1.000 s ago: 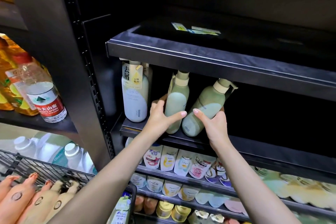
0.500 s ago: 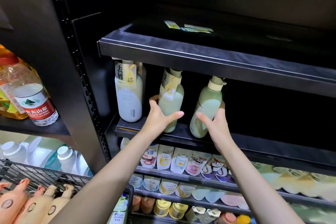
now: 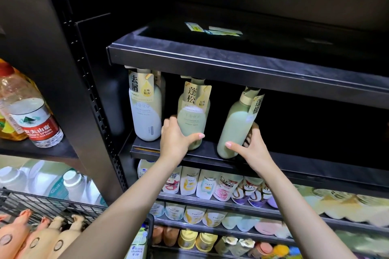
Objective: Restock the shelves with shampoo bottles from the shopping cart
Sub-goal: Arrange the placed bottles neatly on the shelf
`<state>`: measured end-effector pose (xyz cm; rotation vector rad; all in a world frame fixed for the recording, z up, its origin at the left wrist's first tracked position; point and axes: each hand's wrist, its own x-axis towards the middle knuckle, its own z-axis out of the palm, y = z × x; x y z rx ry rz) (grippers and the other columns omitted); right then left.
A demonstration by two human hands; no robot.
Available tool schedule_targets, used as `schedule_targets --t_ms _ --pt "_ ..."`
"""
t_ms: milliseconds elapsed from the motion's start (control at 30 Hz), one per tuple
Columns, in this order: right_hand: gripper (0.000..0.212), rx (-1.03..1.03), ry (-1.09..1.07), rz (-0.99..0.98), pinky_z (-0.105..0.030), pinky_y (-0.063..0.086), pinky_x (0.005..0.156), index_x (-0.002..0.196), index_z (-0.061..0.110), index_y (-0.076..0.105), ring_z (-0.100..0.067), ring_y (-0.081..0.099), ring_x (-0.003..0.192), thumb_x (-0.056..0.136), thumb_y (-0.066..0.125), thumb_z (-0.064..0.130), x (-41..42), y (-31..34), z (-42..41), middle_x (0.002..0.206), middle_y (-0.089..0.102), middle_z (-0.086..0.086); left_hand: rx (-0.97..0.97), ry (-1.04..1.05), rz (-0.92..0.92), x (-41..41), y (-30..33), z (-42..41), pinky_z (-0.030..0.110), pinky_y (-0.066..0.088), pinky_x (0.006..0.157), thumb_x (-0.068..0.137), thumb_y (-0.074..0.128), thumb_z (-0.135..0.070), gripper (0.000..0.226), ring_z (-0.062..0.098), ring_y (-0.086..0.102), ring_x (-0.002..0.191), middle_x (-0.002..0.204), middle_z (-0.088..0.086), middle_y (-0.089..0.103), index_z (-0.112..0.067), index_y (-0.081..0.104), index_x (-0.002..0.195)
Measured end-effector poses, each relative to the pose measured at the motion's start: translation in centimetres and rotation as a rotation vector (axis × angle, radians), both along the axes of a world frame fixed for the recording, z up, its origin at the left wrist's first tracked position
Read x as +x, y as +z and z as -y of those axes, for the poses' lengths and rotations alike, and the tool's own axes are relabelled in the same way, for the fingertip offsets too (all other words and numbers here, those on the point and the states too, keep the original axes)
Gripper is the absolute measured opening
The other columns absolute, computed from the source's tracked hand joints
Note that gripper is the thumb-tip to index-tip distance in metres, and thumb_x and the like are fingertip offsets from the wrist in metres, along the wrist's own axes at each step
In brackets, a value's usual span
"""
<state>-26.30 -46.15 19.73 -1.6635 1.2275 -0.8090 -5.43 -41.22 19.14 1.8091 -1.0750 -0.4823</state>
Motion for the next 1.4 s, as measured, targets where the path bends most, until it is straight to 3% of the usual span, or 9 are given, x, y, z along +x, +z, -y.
schedule_targets --t_ms 133,367,467,533,667,767,867,1000,1400 --pt "0.071 -0.085 -0.096 0.01 -0.032 0.05 0.093 0.117 0.022 0.045 -0.01 0.062 0.105 0.061 0.088 0.019 0.7 -0.2 0.1 0.107 0.062 0.012 0.01 0.137 0.0 -0.5 0.2 1.5 0.041 0.043 0.093 0.061 0.085 -0.042 0.075 0.032 0.048 0.113 0.114 0.016 0.05 0.0 0.05 0.113" --pt "0.076 -0.141 -0.2 0.015 -0.037 0.053 0.088 0.109 0.026 0.049 -0.013 0.062 0.101 0.047 0.087 0.048 1.6 -1.1 -0.5 0.111 0.063 0.002 -0.095 0.182 -0.126 0.3 0.2 4.0 0.032 0.05 0.08 0.053 0.089 -0.033 0.079 0.024 0.058 0.1 0.113 0.004 0.06 -0.01 0.051 0.119" --pt "0.078 -0.141 -0.21 0.006 -0.039 0.053 0.088 0.108 0.029 0.048 -0.012 0.062 0.102 0.043 0.083 0.054 1.7 -1.1 -0.6 0.111 0.063 0.004 -0.096 0.133 -0.293 1.7 -0.7 6.1 0.044 0.057 0.079 0.041 0.086 -0.034 0.076 0.024 0.063 0.095 0.106 0.001 0.065 -0.02 0.053 0.109" --pt "0.078 -0.147 -0.218 0.006 -0.039 0.053 0.089 0.108 0.03 0.048 -0.012 0.062 0.103 0.044 0.083 0.054 1.8 -1.3 -0.7 0.112 0.063 0.004 -0.097 0.112 -0.303 1.9 -0.5 6.3 0.044 0.055 0.085 0.053 0.086 -0.017 0.069 0.026 0.061 0.099 0.11 0.006 0.065 -0.015 0.053 0.112" --pt "0.08 -0.158 -0.244 0.008 -0.042 0.053 0.09 0.109 0.029 0.049 -0.013 0.061 0.104 0.043 0.082 0.058 2.1 -1.4 -0.8 0.113 0.062 0.004 -0.09 0.075 -0.162 1.0 -0.9 3.6 0.03 0.046 0.095 0.073 0.074 -0.01 0.066 0.028 0.056 0.111 0.121 0.013 0.059 -0.007 0.044 0.132" --pt "0.082 -0.163 -0.245 -0.003 -0.043 0.052 0.091 0.112 0.027 0.048 -0.014 0.06 0.105 0.044 0.081 0.059 2.6 -1.5 -1.0 0.114 0.061 0.004 -0.066 0.0 0.009 0.5 -2.7 -1.1 0.012 0.025 0.098 0.088 0.063 -0.018 0.064 0.02 0.041 0.129 0.139 0.007 0.045 -0.007 0.033 0.143" --pt "0.081 -0.166 -0.237 -0.008 -0.043 0.051 0.092 0.113 0.027 0.047 -0.014 0.059 0.106 0.045 0.079 0.06 3.8 -1.4 -1.5 0.115 0.059 0.004 -0.081 -0.085 0.207 1.4 -4.9 -5.8 0.023 0.024 0.111 0.092 0.057 -0.024 0.054 0.015 0.036 0.136 0.145 0.0 0.043 -0.013 0.038 0.142" --pt "0.076 -0.183 -0.218 -0.027 -0.041 0.051 0.088 0.11 0.024 0.047 -0.014 0.058 0.102 0.05 0.08 0.057 6.7 -1.2 -2.3 0.113 0.057 0.002 0.009 0.048 0.384 3.5 -7.2 -8.2 0.044 0.016 0.117 0.091 0.045 -0.039 0.053 0.021 0.032 0.14 0.141 0.005 0.049 -0.011 0.047 0.136" --pt "0.08 -0.194 -0.293 -0.115 -0.042 0.049 0.084 0.114 0.011 0.043 -0.03 0.058 0.108 0.063 0.074 0.064 16.5 -1.3 -3.4 0.113 0.062 -0.007 0.163 0.091 0.378 5.0 -7.1 -8.3 0.039 0.009 0.12 0.097 0.042 -0.041 0.061 0.02 0.003 0.147 0.159 0.003 0.015 -0.011 0.027 0.148"
